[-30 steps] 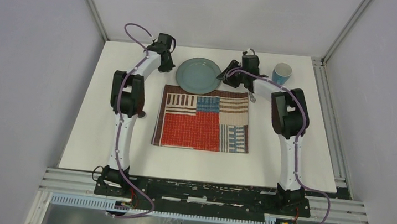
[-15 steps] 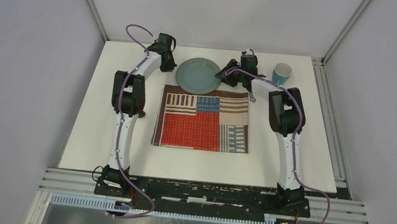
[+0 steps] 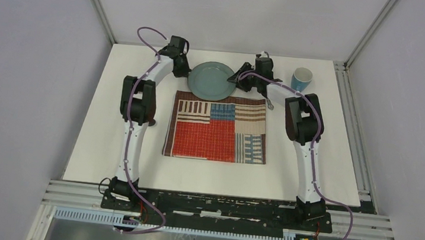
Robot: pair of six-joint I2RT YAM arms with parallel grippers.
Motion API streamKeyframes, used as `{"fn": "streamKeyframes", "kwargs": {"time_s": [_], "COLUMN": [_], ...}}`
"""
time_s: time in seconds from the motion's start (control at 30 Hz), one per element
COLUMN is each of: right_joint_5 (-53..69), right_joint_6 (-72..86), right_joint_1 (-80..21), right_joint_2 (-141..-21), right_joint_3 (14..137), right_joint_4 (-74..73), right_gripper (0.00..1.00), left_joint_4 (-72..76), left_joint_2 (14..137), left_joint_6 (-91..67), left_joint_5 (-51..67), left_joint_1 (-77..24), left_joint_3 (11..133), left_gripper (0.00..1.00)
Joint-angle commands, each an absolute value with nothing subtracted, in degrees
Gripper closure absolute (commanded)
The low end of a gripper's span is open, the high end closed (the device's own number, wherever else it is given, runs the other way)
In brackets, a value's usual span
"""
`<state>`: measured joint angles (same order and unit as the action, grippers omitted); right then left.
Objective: Set the dinner table for one person
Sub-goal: Pick up the plate at the center of the board.
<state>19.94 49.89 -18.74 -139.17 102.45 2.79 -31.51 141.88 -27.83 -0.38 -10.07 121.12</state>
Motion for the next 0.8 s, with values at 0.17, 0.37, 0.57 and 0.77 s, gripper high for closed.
{"fn": "streamKeyframes", "kwargs": {"time_s": [0.17, 0.37, 0.57, 0.77], "right_joint_5": [23.46, 25.83, 29.32, 31.38], "right_joint_6": [51.30, 53.25, 55.77, 56.44], "right_joint_1": [-20.50, -20.78, -21.03, -21.39], "right_joint_2": [-141.86, -143.10, -144.22, -144.35], "right_joint_3": [106.88, 107.32, 107.51, 107.45], "right_joint_4": [3.74, 5.36, 8.07, 9.85], "right_gripper": [0.50, 0.51, 0.52, 0.54], "left_joint_4": [-31.09, -31.20, -31.19, -31.29], "left_joint_2": [142.73, 142.73, 143.03, 143.26], "left_joint_6": [-28.87, -28.57, -28.61, -28.57], "left_joint_5": [3.25, 2.99, 3.11, 3.04], "left_joint_1": [-11.33, -11.33, -11.42, -11.47], "left_joint_3": [120.69, 120.41, 120.59, 120.59], "left_gripper": [0.96, 0.96, 0.96, 0.96]}}
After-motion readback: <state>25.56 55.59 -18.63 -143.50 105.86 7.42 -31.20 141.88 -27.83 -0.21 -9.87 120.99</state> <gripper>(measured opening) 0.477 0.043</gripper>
